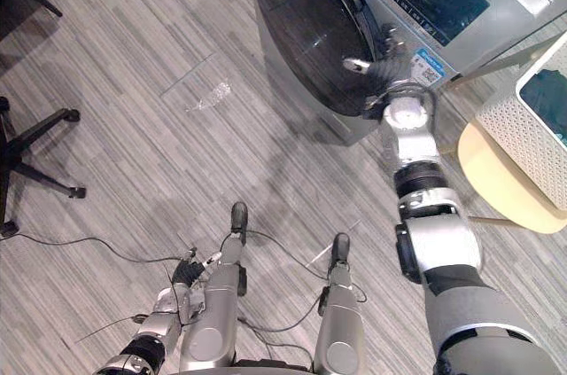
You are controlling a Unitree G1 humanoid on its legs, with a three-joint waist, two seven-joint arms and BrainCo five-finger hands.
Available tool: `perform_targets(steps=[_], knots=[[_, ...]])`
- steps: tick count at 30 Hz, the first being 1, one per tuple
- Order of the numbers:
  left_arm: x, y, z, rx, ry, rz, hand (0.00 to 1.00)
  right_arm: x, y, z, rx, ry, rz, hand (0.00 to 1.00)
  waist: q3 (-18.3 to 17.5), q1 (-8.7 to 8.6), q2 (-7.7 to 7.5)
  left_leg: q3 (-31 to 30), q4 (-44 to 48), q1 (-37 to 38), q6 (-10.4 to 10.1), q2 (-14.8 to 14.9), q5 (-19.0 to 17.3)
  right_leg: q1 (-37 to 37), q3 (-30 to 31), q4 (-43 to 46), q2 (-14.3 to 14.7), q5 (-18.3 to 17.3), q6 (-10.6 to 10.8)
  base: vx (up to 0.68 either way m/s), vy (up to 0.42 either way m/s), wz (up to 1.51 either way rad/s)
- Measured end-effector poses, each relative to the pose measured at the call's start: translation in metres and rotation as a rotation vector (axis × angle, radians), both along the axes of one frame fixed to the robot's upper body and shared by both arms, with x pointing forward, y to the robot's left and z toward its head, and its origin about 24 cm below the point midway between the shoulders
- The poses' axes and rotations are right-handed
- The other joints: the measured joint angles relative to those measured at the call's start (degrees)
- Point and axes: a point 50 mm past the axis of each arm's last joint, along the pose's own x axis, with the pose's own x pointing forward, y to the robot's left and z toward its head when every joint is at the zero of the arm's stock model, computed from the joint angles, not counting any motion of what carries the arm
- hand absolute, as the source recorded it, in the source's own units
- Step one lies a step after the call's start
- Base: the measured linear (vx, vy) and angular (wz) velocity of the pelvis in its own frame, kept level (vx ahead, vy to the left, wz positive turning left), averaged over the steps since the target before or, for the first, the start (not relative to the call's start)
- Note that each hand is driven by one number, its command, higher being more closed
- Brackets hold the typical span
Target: Pick up the laundry basket with both hands and put the clothes into the washing machine.
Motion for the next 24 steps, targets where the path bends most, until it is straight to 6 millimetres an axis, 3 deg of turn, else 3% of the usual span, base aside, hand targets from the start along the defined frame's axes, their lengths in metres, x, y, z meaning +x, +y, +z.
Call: perform_targets(steps=[6, 9, 13, 19, 24], knots=[[0.004, -0.004, 0.002, -0.004, -0.009, 0.004, 0.00, -0.011, 0.019, -0.023, 0.097, -0.013, 0.080, 0.00, 0.1, 0.00, -0.35, -1.4, 0.3, 0.3, 0.1, 0.7, 0.3, 0.9, -1.1, -0.1, 0.8, -0.5, -0.5, 0.06, -0.084, 0.03], [0.004, -0.005, 0.002, -0.002, -0.009, 0.014, 0.00, -0.025, 0.046, -0.048, 0.125, 0.012, 0.188, 0.00, 0.0, -0.13, -0.44, -2.0, 0.4, 1.5, 0.0, 1.7, 0.2, 2.4, -2.1, -0.2, 1.8, -1.0, -1.2, 0.03, -0.076, 0.03], [0.006, -0.005, 0.003, -0.005, -0.014, 0.027, 0.00, -0.039, 0.077, -0.065, 0.147, 0.047, 0.366, 0.00, -0.1, -0.12, -0.51, -2.8, 0.4, 1.7, -0.7, 2.6, -0.7, 3.1, -2.7, -0.4, 2.8, -1.2, -1.5, -0.02, -0.049, 0.05], [-0.004, -0.002, -0.005, 0.001, 0.045, 0.048, 0.00, -0.086, 0.136, -0.087, 0.231, 0.062, 0.733, 0.00, -4.6, 0.58, -1.85, -3.0, 0.4, 1.6, -0.6, 2.1, -0.3, 4.2, -3.6, -1.3, 2.4, -1.5, -1.3, 0.02, -0.022, 0.11], [-0.012, 0.003, -0.011, 0.007, 0.085, 0.074, 0.00, -0.109, 0.129, -0.103, 0.331, 0.064, 0.747, 0.00, -7.7, 0.33, -4.07, -2.2, 0.4, 3.5, -0.4, 1.1, -0.8, 5.8, -3.2, -1.2, 1.3, -2.2, -0.7, 0.04, -0.009, 0.00]])
